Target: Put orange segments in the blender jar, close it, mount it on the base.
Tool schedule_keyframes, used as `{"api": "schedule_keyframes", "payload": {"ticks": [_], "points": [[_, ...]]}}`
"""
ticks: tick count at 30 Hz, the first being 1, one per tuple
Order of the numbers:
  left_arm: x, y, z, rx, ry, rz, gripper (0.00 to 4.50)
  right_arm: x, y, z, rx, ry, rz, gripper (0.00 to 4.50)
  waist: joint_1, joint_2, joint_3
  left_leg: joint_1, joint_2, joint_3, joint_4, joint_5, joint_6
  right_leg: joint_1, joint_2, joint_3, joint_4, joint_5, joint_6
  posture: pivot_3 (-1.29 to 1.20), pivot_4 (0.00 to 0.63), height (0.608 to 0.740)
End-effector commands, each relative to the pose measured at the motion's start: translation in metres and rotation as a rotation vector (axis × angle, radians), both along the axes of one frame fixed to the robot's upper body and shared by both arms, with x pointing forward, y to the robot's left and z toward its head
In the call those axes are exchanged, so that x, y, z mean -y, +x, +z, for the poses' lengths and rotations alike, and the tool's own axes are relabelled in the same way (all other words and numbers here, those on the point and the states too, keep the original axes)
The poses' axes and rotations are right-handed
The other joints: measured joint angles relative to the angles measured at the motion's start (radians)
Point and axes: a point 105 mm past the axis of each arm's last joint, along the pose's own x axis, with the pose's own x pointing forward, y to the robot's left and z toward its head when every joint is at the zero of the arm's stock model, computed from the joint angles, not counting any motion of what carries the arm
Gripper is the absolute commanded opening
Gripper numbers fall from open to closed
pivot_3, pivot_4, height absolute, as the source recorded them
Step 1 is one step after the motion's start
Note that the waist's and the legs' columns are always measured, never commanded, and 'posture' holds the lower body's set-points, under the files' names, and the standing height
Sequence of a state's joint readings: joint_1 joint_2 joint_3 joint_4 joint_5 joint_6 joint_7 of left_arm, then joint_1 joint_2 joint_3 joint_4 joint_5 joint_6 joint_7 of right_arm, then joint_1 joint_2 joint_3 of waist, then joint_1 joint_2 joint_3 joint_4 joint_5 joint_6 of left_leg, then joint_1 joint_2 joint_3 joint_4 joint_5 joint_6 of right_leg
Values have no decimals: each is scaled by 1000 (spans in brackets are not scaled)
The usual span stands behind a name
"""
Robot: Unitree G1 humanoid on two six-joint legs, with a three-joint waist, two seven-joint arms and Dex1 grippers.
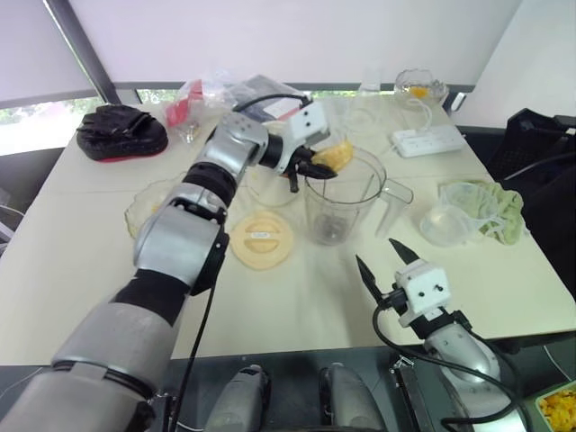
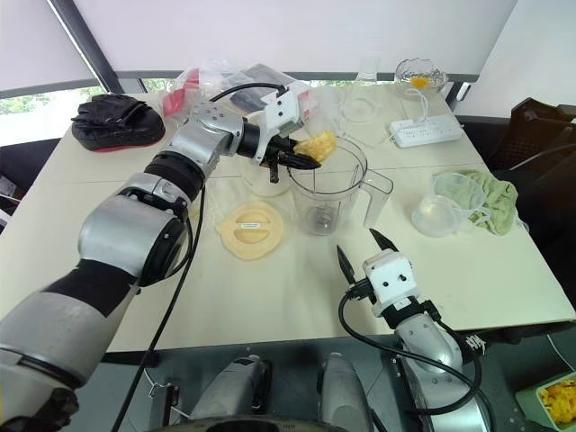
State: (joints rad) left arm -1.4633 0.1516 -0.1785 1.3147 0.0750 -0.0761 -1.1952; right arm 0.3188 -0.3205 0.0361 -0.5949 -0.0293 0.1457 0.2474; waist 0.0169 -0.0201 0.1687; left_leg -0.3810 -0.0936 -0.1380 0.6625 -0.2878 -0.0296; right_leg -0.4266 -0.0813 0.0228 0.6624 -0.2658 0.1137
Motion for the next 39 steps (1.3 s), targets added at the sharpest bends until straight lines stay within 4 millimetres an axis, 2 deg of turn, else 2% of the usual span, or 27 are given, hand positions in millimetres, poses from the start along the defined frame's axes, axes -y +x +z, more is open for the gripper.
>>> {"api": "schedule_keyframes", "payload": {"ticks": [1,2,4,10,16,19,22,24,28,30,32,36,37,39], "points": [[11,-2,23,83,-27,-27,2989,-3,-9,7,28,14,-10,3417,-1,0,0,0,0,0,0,0,0,0,0,0,0,0,0,0,150,740],[14,-1,27,99,-44,-22,3590,-3,-9,7,29,15,-11,3417,-2,0,0,0,0,0,0,0,0,0,0,0,0,0,0,0,150,740],[17,0,32,117,-73,-12,4455,-3,-8,7,30,15,-14,3417,-2,0,0,0,0,0,0,0,0,0,0,0,0,0,0,0,150,740],[23,1,53,143,-177,17,4455,-2,-6,8,31,11,-9,3417,-2,0,0,0,0,0,0,0,0,0,0,0,0,0,0,0,150,740],[18,3,81,137,-313,42,4455,0,-4,7,23,3,7,3417,-3,0,0,0,0,0,0,0,0,0,0,0,0,0,0,0,150,740],[6,-1,98,115,-405,15,4455,6,-6,4,2,16,-5,3417,-5,0,0,0,0,0,0,0,0,0,0,0,0,0,0,0,150,740],[-15,-4,101,91,-447,-23,4455,14,-8,2,-13,27,-31,3417,-6,0,0,0,0,0,0,0,0,0,0,0,0,0,0,0,150,740],[-38,-4,92,71,-450,-14,4455,24,-8,2,-12,41,-78,3417,-6,2,-1,0,0,0,0,0,0,0,0,0,1,0,0,0,150,740],[-84,-14,53,34,-440,88,4455,55,-5,8,23,87,-220,3417,-5,6,-3,3,1,0,-2,0,0,0,0,1,1,0,0,0,150,740],[-102,-26,23,68,-372,142,4455,71,-3,12,44,101,-286,3417,-4,6,-3,2,2,-2,-3,1,-1,-1,1,1,1,-1,-1,0,150,740],[-118,-40,-6,21,-367,230,4455,87,-1,16,69,120,-363,3417,1,6,-3,1,2,-3,-5,1,-2,-1,1,1,1,-1,-2,0,150,740],[-129,-74,-61,-34,-334,344,4455,112,1,19,93,155,-490,3417,0,6,-3,0,1,-3,-1,1,-2,0,-1,2,0,0,-2,0,150,740],[-128,-83,-75,-41,-324,366,4455,119,1,17,92,165,-526,3417,1,7,-3,1,1,-2,-1,1,-2,1,-1,3,-1,0,-2,0,150,740],[-123,-96,-91,-47,-319,391,4455,131,1,14,90,182,-592,3417,2,7,-3,6,1,-1,-2,-2,2,7,-1,3,-1,0,-2,0,150,740]]}}
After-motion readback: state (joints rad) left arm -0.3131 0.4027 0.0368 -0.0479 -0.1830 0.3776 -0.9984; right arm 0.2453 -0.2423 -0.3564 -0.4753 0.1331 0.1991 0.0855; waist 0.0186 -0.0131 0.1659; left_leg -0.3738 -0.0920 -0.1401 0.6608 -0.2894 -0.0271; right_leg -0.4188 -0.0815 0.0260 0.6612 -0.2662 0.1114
